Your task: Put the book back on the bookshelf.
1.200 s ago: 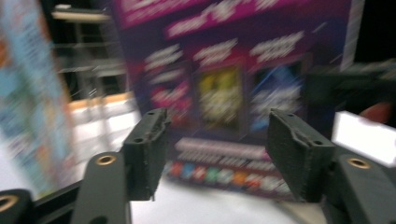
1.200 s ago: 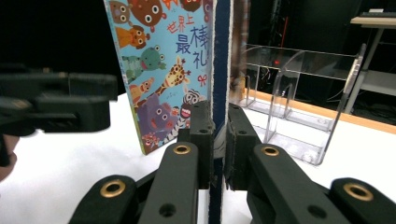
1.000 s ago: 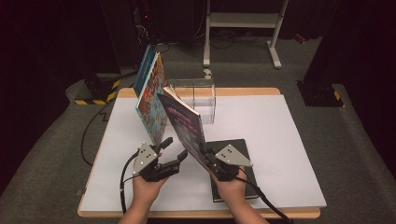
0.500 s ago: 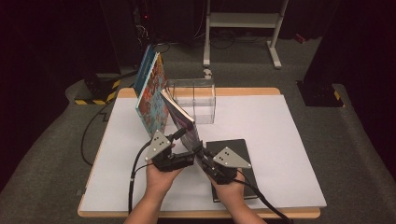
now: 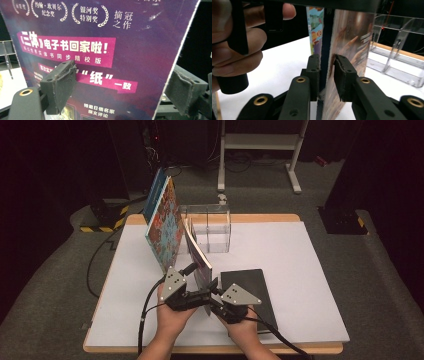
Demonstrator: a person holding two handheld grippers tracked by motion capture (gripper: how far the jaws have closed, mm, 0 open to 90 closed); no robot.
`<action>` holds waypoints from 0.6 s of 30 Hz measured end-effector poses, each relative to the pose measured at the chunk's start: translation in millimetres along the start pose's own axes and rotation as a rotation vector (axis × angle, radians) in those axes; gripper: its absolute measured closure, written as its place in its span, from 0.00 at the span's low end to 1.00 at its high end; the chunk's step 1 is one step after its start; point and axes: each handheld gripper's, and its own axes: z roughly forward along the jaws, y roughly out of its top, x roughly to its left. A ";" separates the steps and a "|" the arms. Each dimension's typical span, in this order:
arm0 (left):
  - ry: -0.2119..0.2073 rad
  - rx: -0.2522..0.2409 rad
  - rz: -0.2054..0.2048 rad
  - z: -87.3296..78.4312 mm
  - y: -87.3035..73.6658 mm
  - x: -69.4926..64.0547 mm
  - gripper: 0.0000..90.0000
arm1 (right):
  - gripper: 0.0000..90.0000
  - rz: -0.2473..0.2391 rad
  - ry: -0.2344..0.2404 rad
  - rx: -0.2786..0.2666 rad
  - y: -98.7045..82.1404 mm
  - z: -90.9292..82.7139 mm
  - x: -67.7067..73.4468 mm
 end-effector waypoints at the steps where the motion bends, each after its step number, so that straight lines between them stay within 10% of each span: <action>1: 0.005 0.002 0.009 -0.6 -1.0 -0.5 0.18 | 0.79 -0.003 0.007 0.007 -0.8 0.7 1.1; 18: 0.034 -0.001 0.069 -8.5 -7.3 -2.4 0.32 | 0.62 0.009 0.049 0.054 -18.9 -37.5 -3.1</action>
